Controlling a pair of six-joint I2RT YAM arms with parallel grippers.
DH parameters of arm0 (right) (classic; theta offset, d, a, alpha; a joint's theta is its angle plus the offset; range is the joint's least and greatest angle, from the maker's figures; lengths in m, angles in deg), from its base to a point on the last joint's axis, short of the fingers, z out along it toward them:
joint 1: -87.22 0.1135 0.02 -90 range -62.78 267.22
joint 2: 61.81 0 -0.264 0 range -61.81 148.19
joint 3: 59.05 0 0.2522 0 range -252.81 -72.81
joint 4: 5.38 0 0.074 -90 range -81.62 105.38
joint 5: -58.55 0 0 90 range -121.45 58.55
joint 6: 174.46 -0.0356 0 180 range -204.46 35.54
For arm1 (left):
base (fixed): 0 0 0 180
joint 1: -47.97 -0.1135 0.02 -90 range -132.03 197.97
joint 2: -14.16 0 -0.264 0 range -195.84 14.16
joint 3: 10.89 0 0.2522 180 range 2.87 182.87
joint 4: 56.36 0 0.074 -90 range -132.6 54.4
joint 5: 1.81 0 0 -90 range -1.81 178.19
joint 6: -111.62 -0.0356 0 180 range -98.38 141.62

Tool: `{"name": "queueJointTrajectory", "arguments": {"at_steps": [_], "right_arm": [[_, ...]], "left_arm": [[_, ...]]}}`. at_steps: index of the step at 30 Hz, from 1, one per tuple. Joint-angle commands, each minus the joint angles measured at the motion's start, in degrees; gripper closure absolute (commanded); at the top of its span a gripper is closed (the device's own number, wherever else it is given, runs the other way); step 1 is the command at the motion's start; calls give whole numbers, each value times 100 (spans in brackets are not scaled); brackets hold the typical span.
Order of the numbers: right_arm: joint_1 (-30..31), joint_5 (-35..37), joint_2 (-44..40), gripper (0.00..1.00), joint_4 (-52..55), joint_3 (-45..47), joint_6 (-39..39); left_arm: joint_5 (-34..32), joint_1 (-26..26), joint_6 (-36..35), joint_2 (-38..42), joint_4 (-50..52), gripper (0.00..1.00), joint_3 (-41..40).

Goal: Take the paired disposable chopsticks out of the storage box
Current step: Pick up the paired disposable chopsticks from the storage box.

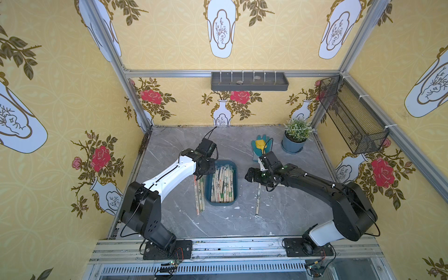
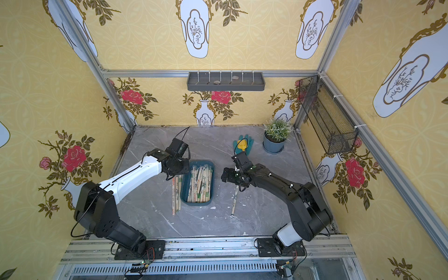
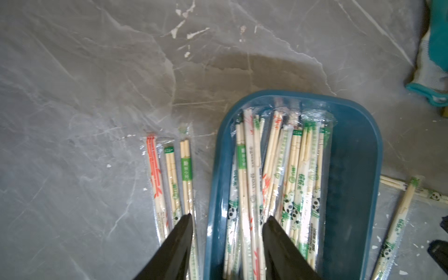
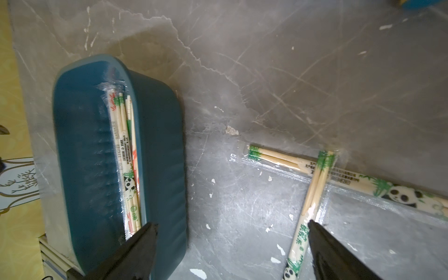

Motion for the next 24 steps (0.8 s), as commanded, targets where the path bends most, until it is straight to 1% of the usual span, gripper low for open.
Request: {"name": "queueJointTrajectory", "arguments": {"at_steps": [1, 5, 12, 16, 24], "right_arm": [[-1, -190, -180, 2, -476, 181, -139], [-4, -288, -325, 3, -651, 343, -119], [0, -245, -341, 3, -646, 420, -127], [-7, -227, -255, 2, -627, 394, -144], [0, -172, -208, 2, -564, 353, -107]], "left_arm": [[124, 163, 112, -359, 131, 48, 256], [211, 333, 220, -768, 84, 52, 498], [393, 434, 464, -1105, -88, 63, 506], [489, 471, 511, -1213, -199, 65, 451], [433, 489, 578, -1360, -262, 67, 311]]}}
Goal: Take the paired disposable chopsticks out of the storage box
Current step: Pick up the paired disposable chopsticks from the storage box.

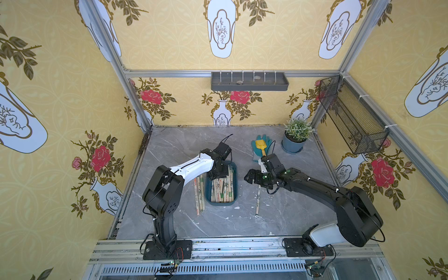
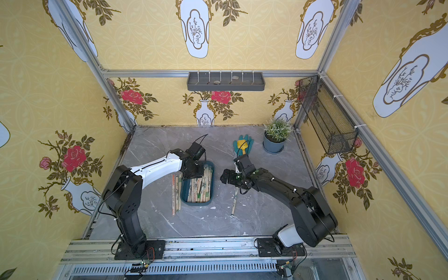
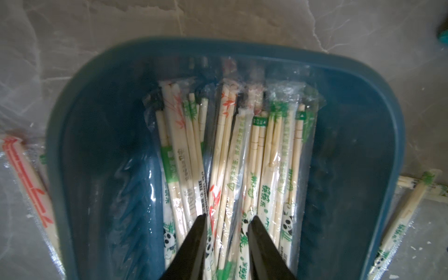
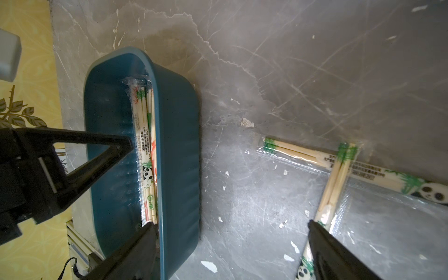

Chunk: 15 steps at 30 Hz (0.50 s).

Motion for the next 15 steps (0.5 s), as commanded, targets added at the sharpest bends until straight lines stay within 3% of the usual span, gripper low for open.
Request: {"name": "queueJointTrajectory", "arguments": {"at_steps": [1, 15], "right_arm": [[1, 112, 45, 3, -60, -58, 20], [-28, 153, 94, 2, 0, -87, -2]], "left_arm": [[-15, 1, 65, -81, -67, 68, -98], [-62, 1, 39, -400, -138, 70, -231]]}}
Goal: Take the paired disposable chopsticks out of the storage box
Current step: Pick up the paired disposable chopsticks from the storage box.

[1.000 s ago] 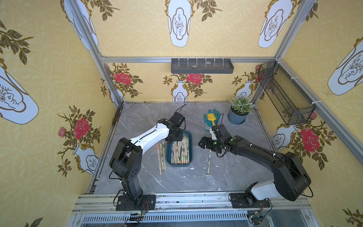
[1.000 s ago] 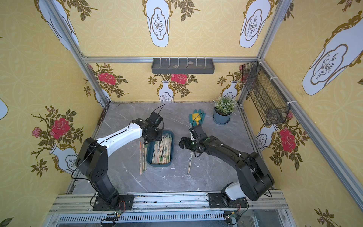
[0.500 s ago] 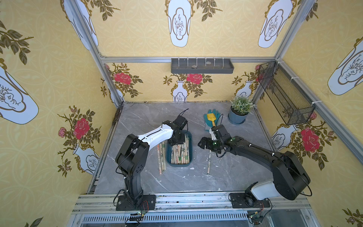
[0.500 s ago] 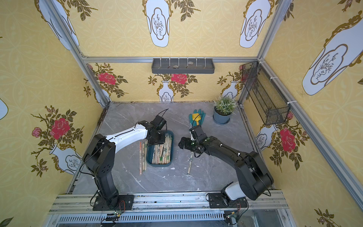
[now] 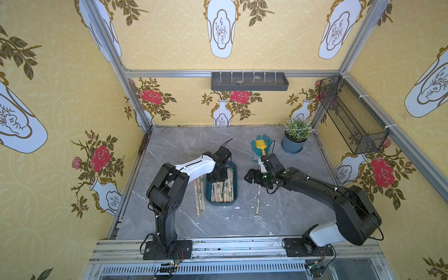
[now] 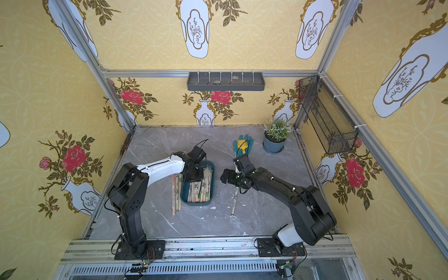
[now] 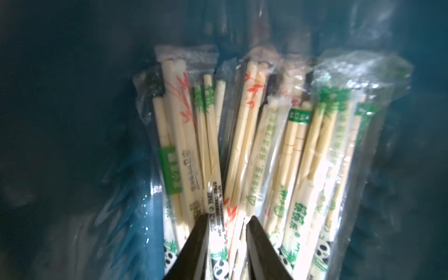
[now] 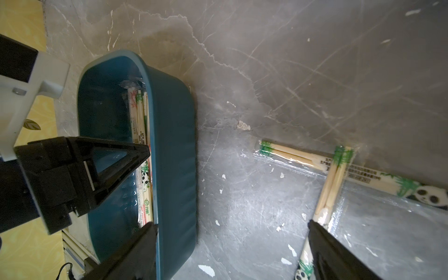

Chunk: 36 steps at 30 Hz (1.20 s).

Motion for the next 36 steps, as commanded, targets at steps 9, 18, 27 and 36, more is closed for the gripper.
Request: {"name": "queueJointTrajectory", "arguments": {"at_steps": [9, 18, 27, 36], "right_arm": [[-2, 59, -16, 3, 22, -9, -4], [0, 95, -66, 2, 48, -7, -70], [-12, 95, -14, 2, 64, -37, -50], [-8, 91, 74, 2, 91, -155, -29]], "left_arm": [[-249, 1, 116, -99, 121, 65, -126], [-203, 1, 55, 35, 136, 81, -73], [-105, 2, -40, 329, 229, 97, 129], [-455, 1, -288, 862, 718, 100, 443]]}}
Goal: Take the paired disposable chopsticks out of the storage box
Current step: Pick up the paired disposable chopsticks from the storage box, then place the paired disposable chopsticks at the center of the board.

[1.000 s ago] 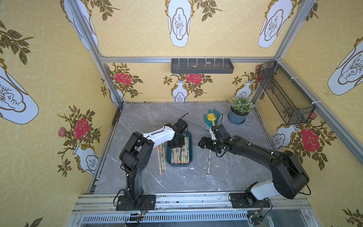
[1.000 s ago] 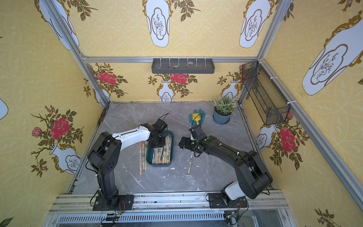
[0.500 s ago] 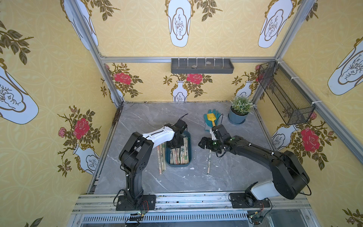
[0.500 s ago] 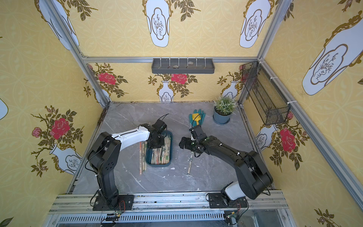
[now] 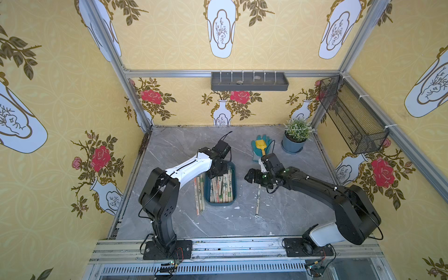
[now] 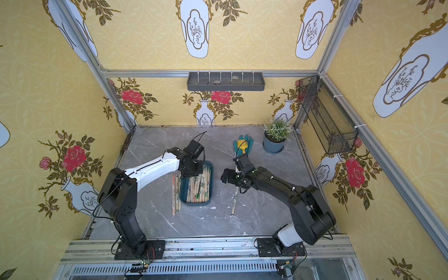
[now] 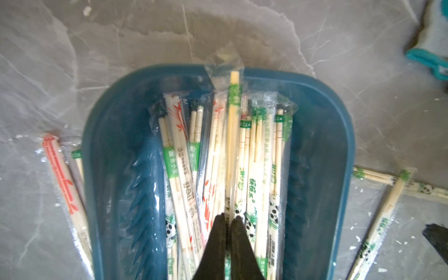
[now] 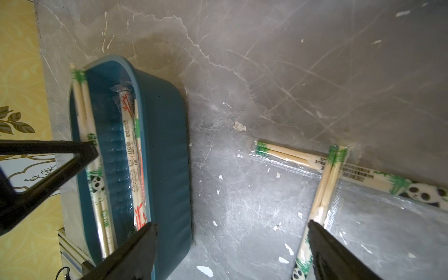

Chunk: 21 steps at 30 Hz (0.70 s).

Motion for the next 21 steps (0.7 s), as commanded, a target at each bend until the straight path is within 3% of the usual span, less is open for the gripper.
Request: {"name": "queueJointTrajectory", "arguments": {"at_steps": [1, 6, 14, 21], "right_arm": [[1, 37, 44, 2, -23, -67, -8], [1, 32, 96, 3, -15, -150, 14], [-19, 25, 125, 2, 2, -182, 28], [-25, 2, 143, 2, 11, -163, 11]], "left_arm": [[-360, -18, -217, 210, 409, 100, 72], [-648, -217, -448, 749, 678, 100, -170], [-722, -951, -516, 1600, 394, 100, -1643], [-677, -1144, -410, 1514, -169, 100, -2482]]}}
